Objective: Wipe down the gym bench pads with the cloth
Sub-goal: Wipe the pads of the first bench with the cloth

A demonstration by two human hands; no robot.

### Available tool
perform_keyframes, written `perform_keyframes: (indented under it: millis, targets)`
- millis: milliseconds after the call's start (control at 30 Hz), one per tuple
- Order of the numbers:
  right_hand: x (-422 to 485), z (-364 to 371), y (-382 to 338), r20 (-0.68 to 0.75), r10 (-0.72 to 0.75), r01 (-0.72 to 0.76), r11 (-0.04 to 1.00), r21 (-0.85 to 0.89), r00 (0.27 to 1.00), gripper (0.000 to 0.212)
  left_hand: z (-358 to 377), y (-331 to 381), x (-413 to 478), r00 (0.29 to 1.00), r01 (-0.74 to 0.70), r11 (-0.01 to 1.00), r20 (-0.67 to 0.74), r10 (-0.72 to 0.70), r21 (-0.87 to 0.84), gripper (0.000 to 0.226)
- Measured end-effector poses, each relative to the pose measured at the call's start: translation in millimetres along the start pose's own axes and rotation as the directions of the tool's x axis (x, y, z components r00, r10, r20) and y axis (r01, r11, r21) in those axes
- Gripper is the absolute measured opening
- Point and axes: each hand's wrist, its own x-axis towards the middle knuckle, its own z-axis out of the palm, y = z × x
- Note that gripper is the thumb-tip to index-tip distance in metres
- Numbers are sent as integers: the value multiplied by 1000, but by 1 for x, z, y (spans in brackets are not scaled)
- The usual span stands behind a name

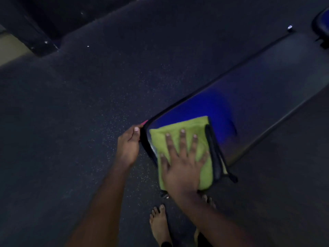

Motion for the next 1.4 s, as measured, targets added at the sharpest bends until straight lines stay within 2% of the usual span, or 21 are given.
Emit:
perform_keyframes:
  millis: [67,133,167,200,233,267,300,333,367,400,433,467,500,533,633,800,1033,1133,1200,1300,1400]
  targets:
    - [39,-4,-12,11,-104,104,994,26,994,61,3,4,-3,999,-1,1000,-34,2,26,28]
    - [74,-13,-8,76,-128,124,991,59,989,58,7,12,-11,999,-7,996,-38,11,92,28]
    - [80,-20,1,94,-152,135,977,164,984,56,10,17,-15,998,-25,986,-47,34,163,29]
    - [78,-28,12,68,-178,142,924,355,982,52,12,21,-21,994,-58,967,-79,80,247,31]
    - [69,-37,29,-49,-115,123,819,561,992,45,18,28,-26,980,-92,937,-136,145,336,33]
    - [57,-43,51,-217,70,101,722,685,974,38,25,34,-32,956,-101,910,-212,200,403,37]
    - [46,-41,83,-332,342,33,651,758,879,35,38,44,-37,931,-80,885,-283,231,459,42]
    - [39,-46,111,-332,602,-122,588,799,726,38,55,54,-39,920,-41,854,-314,234,518,47]
    - [39,-41,148,-225,803,-307,446,841,551,45,77,65,-37,930,4,808,-298,214,589,54]
    - [46,-37,175,-30,896,-449,251,857,443,54,99,74,-33,952,47,760,-260,162,648,62]
    - [56,-33,196,185,892,-524,66,849,413,64,119,80,-28,970,89,721,-223,93,687,70]
    - [73,-26,213,346,828,-548,-56,835,442,77,138,83,-23,977,131,684,-211,35,718,76]
    - [86,-20,225,434,766,-532,-142,834,475,84,151,79,-22,974,169,650,-225,3,741,80]
    - [98,-18,228,450,753,-518,-171,838,480,83,158,72,-28,969,190,626,-247,5,756,80]
    - [113,-21,221,308,841,-457,-83,886,445,71,168,52,-78,947,209,609,-313,69,765,74]
    - [105,-36,211,267,835,-456,-22,890,480,66,165,42,-120,930,298,681,-366,-48,669,72]
    - [104,-32,212,244,834,-395,-34,918,495,56,133,66,9,941,269,572,-338,14,774,74]
    - [102,-31,211,248,828,-383,-44,923,503,54,159,60,-44,971,92,519,-192,142,850,71]
    - [102,-34,211,256,822,-388,-47,920,509,53,165,46,-99,981,-9,505,-90,171,863,71]
    - [100,-35,213,297,799,-398,-78,914,523,48,154,31,-130,985,43,559,-130,117,828,69]
    - [100,-36,213,313,790,-397,-97,913,527,48,150,42,-86,976,102,544,-189,106,833,69]
